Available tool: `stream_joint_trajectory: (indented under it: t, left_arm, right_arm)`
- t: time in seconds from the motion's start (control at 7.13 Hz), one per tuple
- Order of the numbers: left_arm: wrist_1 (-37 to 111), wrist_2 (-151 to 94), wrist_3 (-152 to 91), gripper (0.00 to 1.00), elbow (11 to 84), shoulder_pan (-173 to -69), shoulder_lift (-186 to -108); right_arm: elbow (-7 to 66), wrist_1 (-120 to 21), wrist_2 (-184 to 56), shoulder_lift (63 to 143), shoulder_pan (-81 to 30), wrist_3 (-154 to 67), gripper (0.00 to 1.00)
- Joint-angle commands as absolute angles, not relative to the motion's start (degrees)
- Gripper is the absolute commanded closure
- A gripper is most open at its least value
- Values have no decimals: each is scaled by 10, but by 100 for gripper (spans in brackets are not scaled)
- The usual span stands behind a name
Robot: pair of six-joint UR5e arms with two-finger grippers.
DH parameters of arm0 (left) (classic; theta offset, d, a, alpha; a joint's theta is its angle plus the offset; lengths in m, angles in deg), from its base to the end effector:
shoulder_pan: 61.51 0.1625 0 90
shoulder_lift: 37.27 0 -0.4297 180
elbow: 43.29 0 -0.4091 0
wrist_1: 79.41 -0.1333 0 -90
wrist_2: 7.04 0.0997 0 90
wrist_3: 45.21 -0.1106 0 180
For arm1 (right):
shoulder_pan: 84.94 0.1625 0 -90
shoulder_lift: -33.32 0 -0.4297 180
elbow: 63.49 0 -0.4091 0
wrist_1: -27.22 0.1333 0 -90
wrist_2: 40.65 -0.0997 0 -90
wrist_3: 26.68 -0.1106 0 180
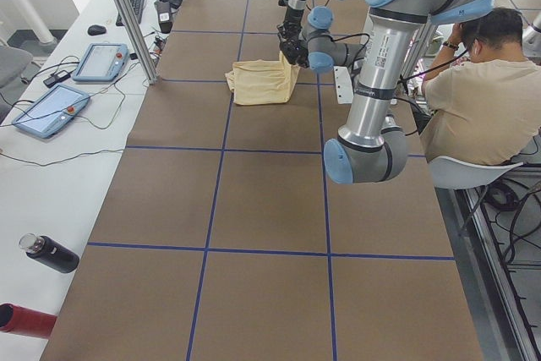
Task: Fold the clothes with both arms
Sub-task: 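Lift the near edge with both grippers and fold it toward the far edge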
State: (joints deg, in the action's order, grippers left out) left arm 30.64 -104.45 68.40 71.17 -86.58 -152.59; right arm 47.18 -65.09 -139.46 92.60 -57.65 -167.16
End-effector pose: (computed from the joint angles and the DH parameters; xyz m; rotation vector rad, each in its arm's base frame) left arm 0.4797 -0.3558 0.1828 -0.0995 1.2445 -0.6607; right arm -0.5000 -0.3889 0.2085 -0.3345 -0.8636 1.2009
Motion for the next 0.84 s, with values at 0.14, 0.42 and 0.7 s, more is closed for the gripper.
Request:
stream_joint_trajectory:
  t: [0.14, 0.42, 0.7]
  left_arm:
    - [418, -1072, 625, 100, 534, -960, -1569]
    - [439, -1071, 616, 100, 468, -985, -1596]
    - [486, -1070, 617, 100, 402, -988, -1621]
  right_arm:
    - [191, -551, -1486, 775, -476, -1598, 100]
    - [120, -532, -1493, 752, -471, -1554, 100]
    - [91, -509, -1493, 739, -469, -1535, 100]
